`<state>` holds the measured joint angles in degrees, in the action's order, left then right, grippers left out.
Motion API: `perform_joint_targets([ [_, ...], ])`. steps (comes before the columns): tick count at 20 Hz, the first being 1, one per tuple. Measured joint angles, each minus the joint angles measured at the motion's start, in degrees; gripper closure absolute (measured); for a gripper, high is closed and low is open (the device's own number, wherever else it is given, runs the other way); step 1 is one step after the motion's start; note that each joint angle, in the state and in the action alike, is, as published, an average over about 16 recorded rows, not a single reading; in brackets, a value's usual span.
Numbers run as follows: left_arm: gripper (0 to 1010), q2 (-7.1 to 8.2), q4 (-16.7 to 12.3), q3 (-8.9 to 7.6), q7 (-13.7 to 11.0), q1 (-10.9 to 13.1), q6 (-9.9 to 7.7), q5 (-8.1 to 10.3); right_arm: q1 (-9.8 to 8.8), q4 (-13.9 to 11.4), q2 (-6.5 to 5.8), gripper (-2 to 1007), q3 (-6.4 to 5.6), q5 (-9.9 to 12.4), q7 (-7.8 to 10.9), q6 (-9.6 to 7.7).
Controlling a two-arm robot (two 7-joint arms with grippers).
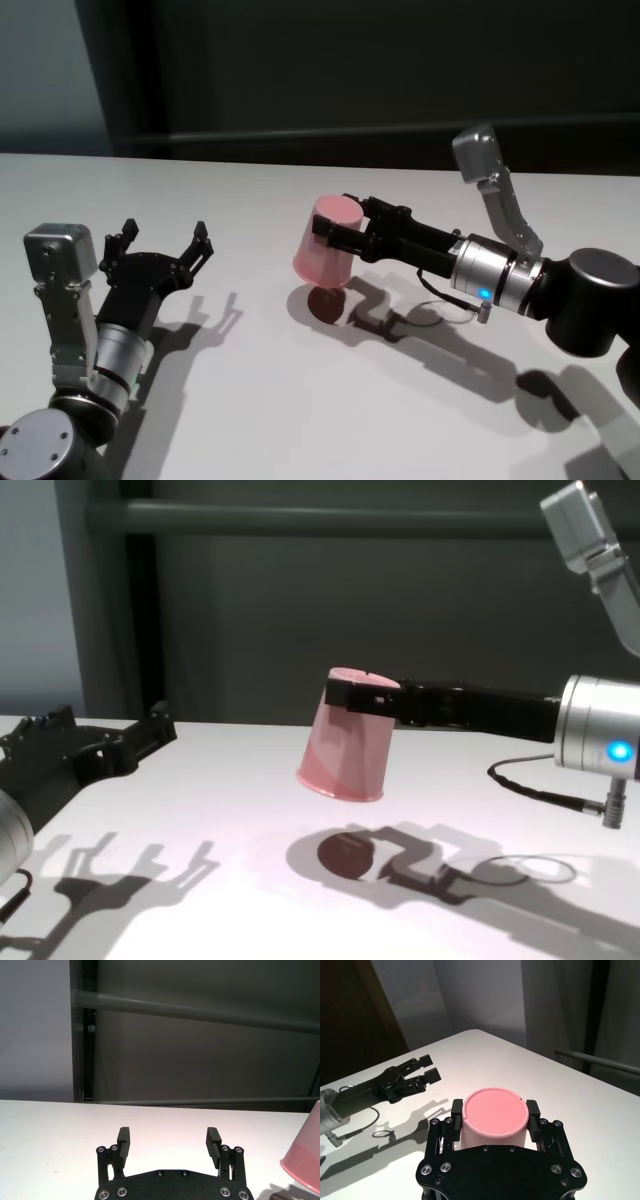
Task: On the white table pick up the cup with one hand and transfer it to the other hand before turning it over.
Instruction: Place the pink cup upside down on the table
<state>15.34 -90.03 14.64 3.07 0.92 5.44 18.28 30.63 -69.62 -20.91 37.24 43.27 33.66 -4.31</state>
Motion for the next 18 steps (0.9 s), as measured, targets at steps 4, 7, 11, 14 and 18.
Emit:
perform_joint_targets([
  [4, 7, 0.00, 0.0, 0.00, 0.0, 0.0, 0.00, 0.00, 1.60, 2.5, 0.64, 270, 0.76, -1.6, 2.05, 0.13],
  [7, 7, 0.00, 0.0, 0.00, 0.0, 0.0, 0.00, 0.00, 2.75, 4.6, 1.30, 270, 1.31, -2.8, 3.49, 0.47],
  [11, 7, 0.00, 0.0, 0.00, 0.0, 0.0, 0.00, 0.00, 4.07, 7.3, 2.29, 270, 1.96, -4.3, 5.06, 1.06],
  [14, 7, 0.00, 0.0, 0.00, 0.0, 0.0, 0.00, 0.00, 4.80, 9.0, 2.98, 270, 2.27, -5.2, 5.98, 1.44],
  [18, 7, 0.00, 0.0, 0.00, 0.0, 0.0, 0.00, 0.00, 5.31, 10.4, 3.66, 270, 2.40, -6.0, 6.80, 1.66],
])
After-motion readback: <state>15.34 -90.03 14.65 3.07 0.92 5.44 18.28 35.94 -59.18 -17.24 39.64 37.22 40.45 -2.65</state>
